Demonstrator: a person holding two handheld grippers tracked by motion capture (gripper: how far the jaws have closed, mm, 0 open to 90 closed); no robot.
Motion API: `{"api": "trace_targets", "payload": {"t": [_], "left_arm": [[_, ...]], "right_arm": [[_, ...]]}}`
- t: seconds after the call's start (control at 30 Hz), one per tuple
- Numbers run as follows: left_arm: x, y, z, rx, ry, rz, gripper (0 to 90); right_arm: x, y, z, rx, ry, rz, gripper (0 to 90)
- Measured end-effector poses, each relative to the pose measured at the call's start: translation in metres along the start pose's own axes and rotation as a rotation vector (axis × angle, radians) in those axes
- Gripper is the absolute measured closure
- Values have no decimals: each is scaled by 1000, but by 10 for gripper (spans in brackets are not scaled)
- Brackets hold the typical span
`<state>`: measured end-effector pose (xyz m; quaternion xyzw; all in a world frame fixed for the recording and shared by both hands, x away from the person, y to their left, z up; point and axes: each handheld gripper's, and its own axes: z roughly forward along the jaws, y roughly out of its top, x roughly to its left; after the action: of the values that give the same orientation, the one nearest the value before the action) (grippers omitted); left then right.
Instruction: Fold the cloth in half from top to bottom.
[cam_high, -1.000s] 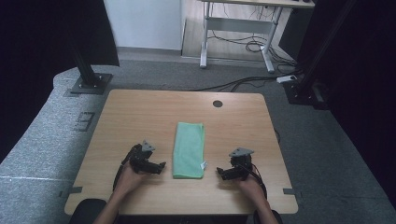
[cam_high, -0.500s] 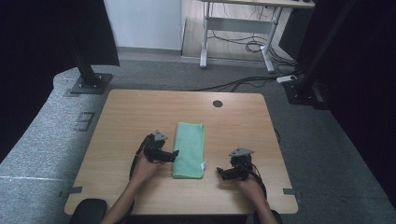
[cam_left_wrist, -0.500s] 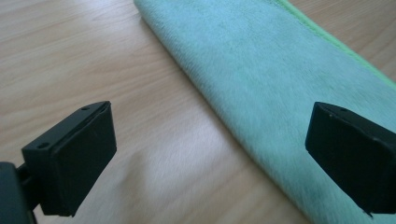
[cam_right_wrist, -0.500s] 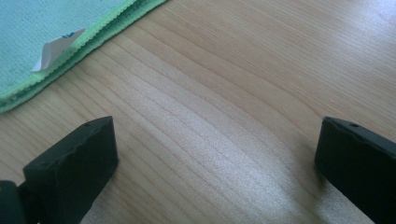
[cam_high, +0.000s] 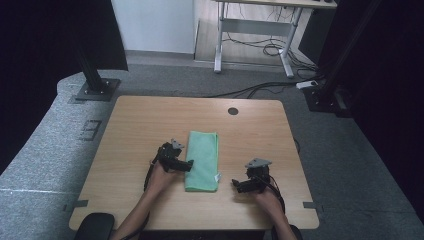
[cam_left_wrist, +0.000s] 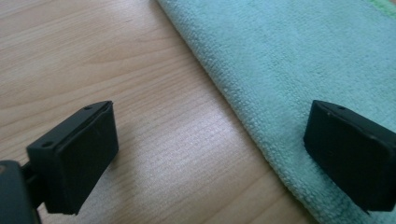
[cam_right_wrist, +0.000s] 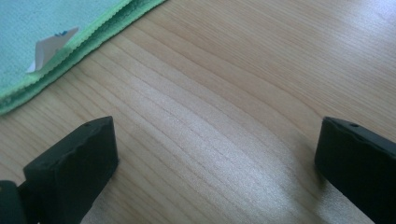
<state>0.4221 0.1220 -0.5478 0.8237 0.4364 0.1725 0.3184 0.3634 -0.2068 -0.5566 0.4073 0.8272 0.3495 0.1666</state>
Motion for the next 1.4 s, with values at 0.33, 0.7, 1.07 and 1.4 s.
{"api": "trace_targets", "payload": {"t": [0.33, 0.7, 1.07, 1.4], "left_arm": [[-3, -13, -11, 3, -45, 25, 45], [-6, -26, -23, 8, -75, 50, 45], [-8, -29, -25, 6, -81, 58, 45], [-10, -34, -31, 14, -95, 75, 44]], "right_arm": [[7, 13, 0, 13, 50, 19, 37], [18, 42, 12, 10, 107, -21, 129], [34, 70, 52, 26, 100, -49, 110], [53, 52, 42, 57, 102, -92, 65]]}}
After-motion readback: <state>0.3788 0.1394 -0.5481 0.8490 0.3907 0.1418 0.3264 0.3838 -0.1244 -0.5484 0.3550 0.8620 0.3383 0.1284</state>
